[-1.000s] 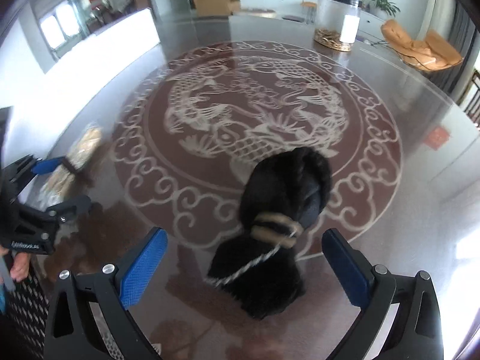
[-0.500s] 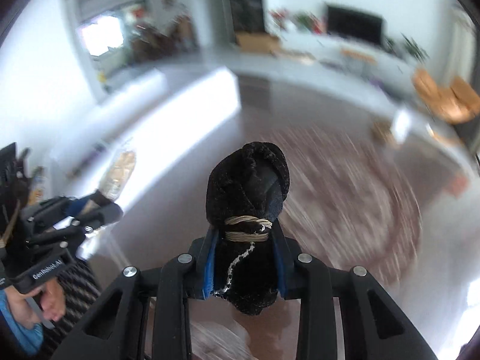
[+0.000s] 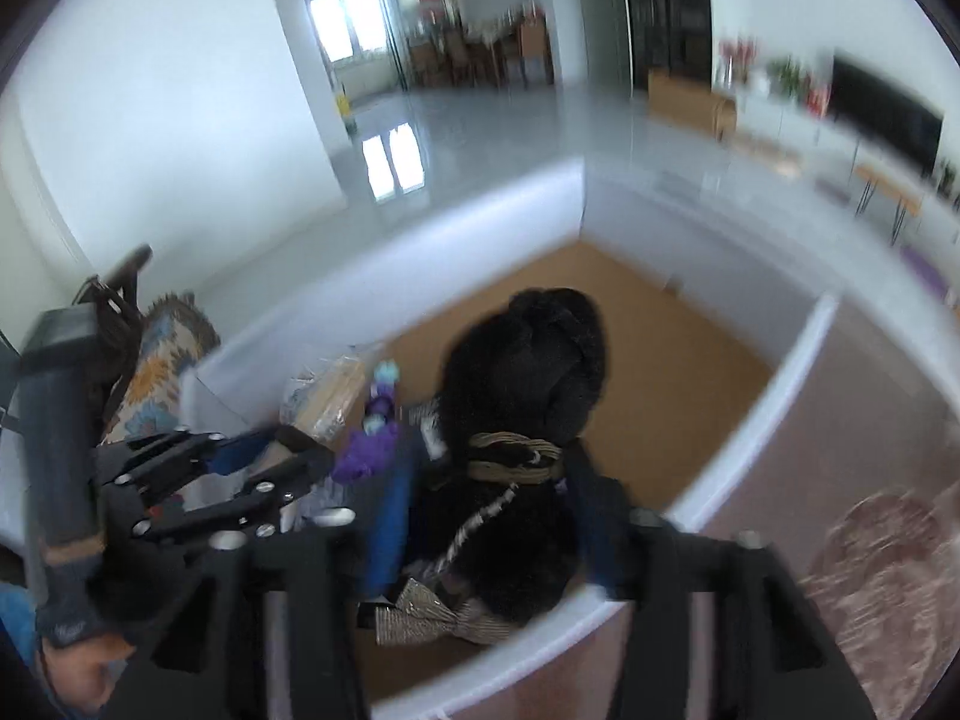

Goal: Organize objects
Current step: 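Carry the swab bundle and pouch into the cork-floored bin and open both tools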

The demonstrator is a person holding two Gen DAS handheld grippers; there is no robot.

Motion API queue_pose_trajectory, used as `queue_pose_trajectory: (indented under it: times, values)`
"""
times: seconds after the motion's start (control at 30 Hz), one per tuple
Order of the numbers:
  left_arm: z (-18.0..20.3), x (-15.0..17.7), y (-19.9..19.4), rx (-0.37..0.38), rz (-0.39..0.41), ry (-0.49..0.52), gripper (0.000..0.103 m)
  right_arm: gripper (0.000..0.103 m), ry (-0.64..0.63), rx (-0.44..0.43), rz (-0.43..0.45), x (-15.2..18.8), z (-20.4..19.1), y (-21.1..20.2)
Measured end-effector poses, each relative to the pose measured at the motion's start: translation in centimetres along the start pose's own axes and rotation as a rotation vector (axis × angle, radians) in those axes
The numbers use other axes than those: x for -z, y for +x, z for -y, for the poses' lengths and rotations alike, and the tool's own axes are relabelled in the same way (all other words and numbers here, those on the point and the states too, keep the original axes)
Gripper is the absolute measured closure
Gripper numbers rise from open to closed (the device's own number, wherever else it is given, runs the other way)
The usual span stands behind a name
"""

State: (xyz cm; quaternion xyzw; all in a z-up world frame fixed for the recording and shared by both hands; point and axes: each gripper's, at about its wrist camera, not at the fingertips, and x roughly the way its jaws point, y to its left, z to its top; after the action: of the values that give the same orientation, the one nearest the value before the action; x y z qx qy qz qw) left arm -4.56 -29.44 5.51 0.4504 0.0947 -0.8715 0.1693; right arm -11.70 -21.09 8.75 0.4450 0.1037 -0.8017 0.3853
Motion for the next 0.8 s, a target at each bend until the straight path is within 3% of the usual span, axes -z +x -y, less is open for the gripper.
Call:
queue_pose_trajectory:
  times: [0.03, 0.1, 0.2, 0.27, 0.33, 0.4, 0.5, 0.6, 0.8]
  values:
    - [0.2, 0.2, 0.2, -0.010, -0.006, 0.009, 0.058, 0.039, 0.021, -0.010, -0.033, 0.2, 0.2, 1.3]
    - [0.5, 0.8, 0.1, -0.033, 0.015, 0.030, 0.023, 0.039, 0.060, -0.021, -0.079, 0.8, 0.9, 3.1]
    - [0.3, 1.7, -2.0, -0.077, 0.108, 0.031, 0.001, 0.036, 0.077, -0.027, -0.075, 1.3, 1.7, 2.4]
    - [0.0, 1.5, -3.4, -0.118, 0.162, -0.002, 0.000, 0.024, 0.054, -0.006, -0.053, 1.2, 1.7, 0.6]
    - [-0.7, 1.3, -4.5, -0.142, 0.157, -0.025, 0.000, 0.020, 0.023, 0.022, -0.036, 0.7, 1.4, -1.2]
    - [-0.5, 1.0, -5.2, -0.144, 0.124, -0.056, 0.000, 0.018, -0.005, 0.043, -0.020, -0.2, 1.1, -3.1]
    - [-0.8, 0.3, -5.2, -0.152, 0.049, -0.095, 0.000, 0.003, -0.012, 0.067, -0.004, -0.6, 1.6, -5.2]
    - [-0.5, 0.7, -5.3, -0.163, 0.023, -0.104, 0.000, 0.003, -0.010, 0.098, -0.053, -0.6, 1.8, -4.9]
    - [-0.5, 1.2, -7.0, -0.226, 0.107, -0.111, 0.000, 0.003, -0.024, 0.134, -0.068, 0.1, 2.0, -4.5]
